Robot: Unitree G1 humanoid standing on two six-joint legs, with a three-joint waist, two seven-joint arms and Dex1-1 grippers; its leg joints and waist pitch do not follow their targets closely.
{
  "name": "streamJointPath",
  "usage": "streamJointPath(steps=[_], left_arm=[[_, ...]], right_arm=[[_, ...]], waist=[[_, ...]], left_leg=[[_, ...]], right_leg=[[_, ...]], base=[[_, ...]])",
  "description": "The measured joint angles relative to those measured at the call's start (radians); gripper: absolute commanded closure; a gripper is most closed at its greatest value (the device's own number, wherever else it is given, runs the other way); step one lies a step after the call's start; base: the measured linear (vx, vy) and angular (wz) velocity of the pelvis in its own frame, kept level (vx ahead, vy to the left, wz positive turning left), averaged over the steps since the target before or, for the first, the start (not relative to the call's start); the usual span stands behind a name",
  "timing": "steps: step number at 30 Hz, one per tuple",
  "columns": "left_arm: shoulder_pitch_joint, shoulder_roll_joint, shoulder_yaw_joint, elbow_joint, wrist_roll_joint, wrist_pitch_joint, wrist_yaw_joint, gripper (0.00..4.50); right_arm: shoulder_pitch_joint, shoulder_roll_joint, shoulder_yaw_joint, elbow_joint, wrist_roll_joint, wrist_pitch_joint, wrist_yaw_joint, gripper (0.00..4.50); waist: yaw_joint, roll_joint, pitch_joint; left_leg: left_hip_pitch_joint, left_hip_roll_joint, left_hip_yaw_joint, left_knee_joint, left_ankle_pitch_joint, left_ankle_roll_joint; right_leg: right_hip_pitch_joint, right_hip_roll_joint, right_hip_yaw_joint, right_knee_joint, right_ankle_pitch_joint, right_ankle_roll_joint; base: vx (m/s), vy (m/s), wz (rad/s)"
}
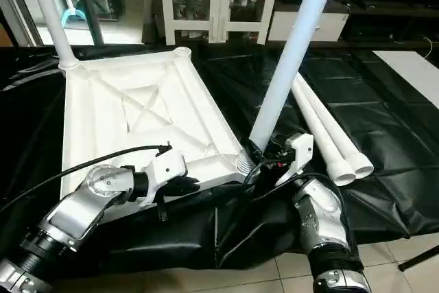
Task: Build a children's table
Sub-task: Insert table leg to table base
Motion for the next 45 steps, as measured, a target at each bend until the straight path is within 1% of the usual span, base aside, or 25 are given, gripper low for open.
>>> streamJointPath(steps=[6,8,9,10,12,13,14,15,17,18,19,20,22,24,25,28,32,36,38,39,40,41,43,44,45], left_arm=[[0.000,-0.006,0.003,-0.001,0.000,0.018,0.014,4.50],[0.000,-0.018,0.007,-0.002,0.001,0.046,0.037,4.50],[-0.003,-0.031,0.012,0.000,0.003,0.069,0.059,4.50],[-0.012,-0.052,0.014,0.004,0.010,0.099,0.088,4.50],[-0.029,-0.088,0.020,0.022,0.013,0.139,0.138,4.50],[-0.049,-0.116,0.024,0.042,0.014,0.172,0.171,4.50],[-0.090,-0.162,0.027,0.079,0.021,0.220,0.221,4.50],[-0.115,-0.186,0.027,0.098,0.024,0.245,0.248,4.50],[-0.160,-0.229,0.038,0.144,0.025,0.286,0.290,4.50],[-0.194,-0.251,0.046,0.173,0.027,0.310,0.311,4.50],[-0.229,-0.271,0.049,0.203,0.028,0.331,0.333,4.50],[-0.245,-0.285,0.052,0.220,0.028,0.340,0.344,4.50],[-0.287,-0.317,0.061,0.271,0.028,0.349,0.377,4.50],[-0.313,-0.339,0.076,0.307,0.027,0.349,0.410,4.50],[-0.328,-0.341,0.086,0.322,0.025,0.351,0.421,4.50],[-0.334,-0.341,0.091,0.329,0.020,0.349,0.432,4.50],[-0.334,-0.335,0.091,0.335,0.020,0.342,0.433,4.50],[-0.331,-0.327,0.091,0.342,0.018,0.313,0.432,4.50],[-0.314,-0.305,0.083,0.337,0.015,0.264,0.413,4.50],[-0.294,-0.275,0.076,0.323,0.014,0.222,0.387,4.50],[-0.247,-0.214,0.075,0.277,0.005,0.166,0.321,4.50],[-0.219,-0.169,0.076,0.250,-0.009,0.133,0.271,4.50],[-0.193,-0.100,0.085,0.217,-0.020,0.107,0.202,4.50],[-0.177,-0.054,0.084,0.193,-0.022,0.094,0.158,4.50],[-0.156,0.010,0.083,0.167,-0.032,0.071,0.106,4.50]], right_arm=[[-0.006,0.002,0.014,0.007,-0.015,-0.019,-0.033,2.62],[-0.022,0.003,0.029,0.027,-0.037,-0.039,-0.069,2.62],[-0.041,0.003,0.046,0.041,-0.069,-0.055,-0.113,2.62],[-0.071,0.003,0.071,0.062,-0.132,-0.074,-0.183,2.62],[-0.107,0.006,0.093,0.093,-0.191,-0.086,-0.280,2.62],[-0.135,0.010,0.101,0.118,-0.217,-0.087,-0.347,2.62],[-0.180,0.023,0.103,0.162,-0.251,-0.084,-0.455,2.62],[-0.206,0.033,0.103,0.184,-0.265,-0.074,-0.516,2.62],[-0.253,0.057,0.100,0.223,-0.284,-0.063,-0.642,2.62],[-0.286,0.071,0.096,0.245,-0.285,-0.044,-0.710,2.62],[-0.320,0.085,0.087,0.266,-0.285,-0.026,-0.780,2.62],[-0.330,0.094,0.078,0.274,-0.283,-0.024,-0.818,2.62],[-0.362,0.122,0.042,0.305,-0.275,-0.023,-0.904,2.62],[-0.380,0.152,0.022,0.322,-0.274,-0.024,-0.949,2.62],[-0.396,0.166,0.011,0.333,-0.274,-0.032,-0.970,2.62],[-0.402,0.175,-0.004,0.342,-0.265,-0.051,-0.965,2.62],[-0.400,0.176,-0.025,0.350,-0.249,-0.070,-0.926,2.62],[-0.399,0.175,-0.051,0.351,-0.240,-0.071,-0.870,2.62],[-0.399,0.171,-0.064,0.352,-0.221,-0.069,-0.809,2.62],[-0.399,0.166,-0.067,0.352,-0.209,-0.062,-0.761,2.62],[-0.397,0.146,-0.065,0.349,-0.195,-0.036,-0.643,2.62],[-0.392,0.132,-0.057,0.347,-0.183,-0.013,-0.548,2.62],[-0.390,0.115,-0.054,0.339,-0.169,0.020,-0.419,2.62],[-0.390,0.107,-0.052,0.331,-0.165,0.044,-0.349,2.62],[-0.385,0.097,-0.035,0.316,-0.163,0.071,-0.262,2.62]], waist=[[-0.002,0.000,0.000],[-0.004,0.001,0.001],[-0.007,0.004,0.003],[-0.012,0.002,0.003],[-0.017,0.002,0.004],[-0.020,0.004,0.006],[-0.023,0.007,0.010],[-0.025,0.010,0.012],[-0.026,0.011,0.013],[-0.026,0.011,0.014],[-0.025,0.014,0.016],[-0.024,0.016,0.017],[-0.020,0.016,0.017],[-0.021,0.017,0.018],[-0.023,0.017,0.019],[-0.025,0.017,0.020],[-0.027,0.017,0.020],[-0.030,0.018,0.022],[-0.033,0.019,0.023],[-0.037,0.020,0.023],[-0.049,0.020,0.023],[-0.053,0.020,0.023],[-0.059,0.021,0.023],[-0.064,0.021,0.024],[-0.073,0.022,0.024]], left_leg=[[0.000,0.000,0.000,-0.001,0.000,0.000],[0.001,0.000,0.000,-0.002,0.000,0.000],[0.003,0.000,0.000,-0.002,0.000,0.000],[0.003,-0.001,0.000,-0.003,0.000,-0.002],[0.004,-0.001,-0.001,-0.004,0.000,-0.005],[0.006,-0.001,-0.001,-0.004,0.000,-0.005],[0.006,-0.001,-0.001,-0.004,0.000,-0.006],[0.005,-0.002,0.000,-0.004,0.000,-0.006],[0.000,-0.002,-0.001,-0.004,0.000,-0.006],[-0.001,-0.002,-0.001,-0.004,0.000,-0.006],[-0.003,-0.002,-0.001,-0.005,0.001,-0.007],[-0.003,-0.002,-0.001,-0.005,0.001,-0.007],[-0.005,-0.001,-0.001,-0.005,0.001,-0.006],[-0.008,-0.001,0.000,-0.005,0.001,-0.006],[-0.010,-0.001,0.000,-0.005,0.001,-0.006],[-0.017,-0.001,0.000,-0.005,0.003,0.000],[-0.017,-0.001,0.000,-0.005,0.003,-0.001],[-0.016,-0.001,0.000,-0.005,0.001,-0.005],[-0.017,0.000,0.000,-0.005,0.001,-0.005],[-0.017,0.000,0.000,-0.005,0.001,-0.005],[-0.017,0.000,-0.001,-0.005,0.002,-0.002],[-0.017,0.001,-0.003,-0.005,0.004,0.000],[-0.017,0.002,-0.004,-0.005,0.004,0.000],[-0.017,0.002,-0.004,-0.006,0.004,0.000],[-0.017,0.003,-0.004,-0.006,0.004,0.000]], right_leg=[[0.000,0.000,0.000,0.000,0.000,0.000],[-0.001,0.000,0.000,0.000,0.000,0.001],[-0.001,0.000,0.001,0.000,0.000,0.001],[-0.002,0.000,0.001,0.000,-0.001,0.002],[-0.003,0.001,0.000,0.000,-0.004,0.006],[-0.003,0.001,0.000,0.000,-0.004,0.006],[-0.003,0.001,0.001,0.000,-0.003,0.006],[-0.004,0.001,0.002,0.000,-0.003,0.005],[-0.002,0.001,0.002,0.001,0.000,0.000],[-0.003,0.001,0.001,0.001,0.001,0.000],[-0.005,0.001,0.002,0.000,0.002,-0.001],[-0.005,0.001,0.001,0.000,0.001,0.000],[-0.006,0.001,0.001,-0.001,0.000,0.001],[-0.007,0.001,0.001,-0.002,-0.001,0.001],[-0.010,0.001,0.001,-0.002,-0.001,0.001],[-0.012,0.001,0.001,-0.002,-0.001,0.001],[-0.013,0.001,0.001,-0.001,-0.001,0.001],[-0.014,0.001,0.001,0.000,0.000,0.001],[-0.014,0.002,0.002,0.000,0.000,0.001],[-0.015,0.003,0.003,0.000,0.000,0.001],[-0.016,0.004,0.003,0.000,0.000,0.001],[-0.016,0.005,0.002,0.000,-0.001,0.000],[-0.016,0.007,0.001,0.001,-0.002,-0.003],[-0.017,0.007,0.002,0.001,-0.003,-0.003],[-0.018,0.009,0.003,0.001,-0.003,-0.004]], base=[[0.000,0.000,0.00],[0.000,0.000,0.00],[0.000,0.000,0.00],[0.000,0.000,0.00],[0.000,0.000,0.00],[0.000,0.000,0.00],[0.000,0.000,0.00],[0.000,0.000,0.00],[0.000,0.000,0.00],[0.000,0.000,0.00],[0.000,0.000,0.00],[0.000,0.000,0.00],[0.000,0.000,0.00],[0.000,0.000,0.00],[0.000,0.000,0.00],[0.000,0.000,0.00],[0.000,0.000,0.00],[0.000,0.000,0.00],[0.000,0.000,0.00],[0.000,0.000,0.00],[0.000,0.000,0.00],[0.000,0.000,0.00],[0.000,0.000,0.00],[0.000,0.000,0.00],[0.000,0.000,0.00]])
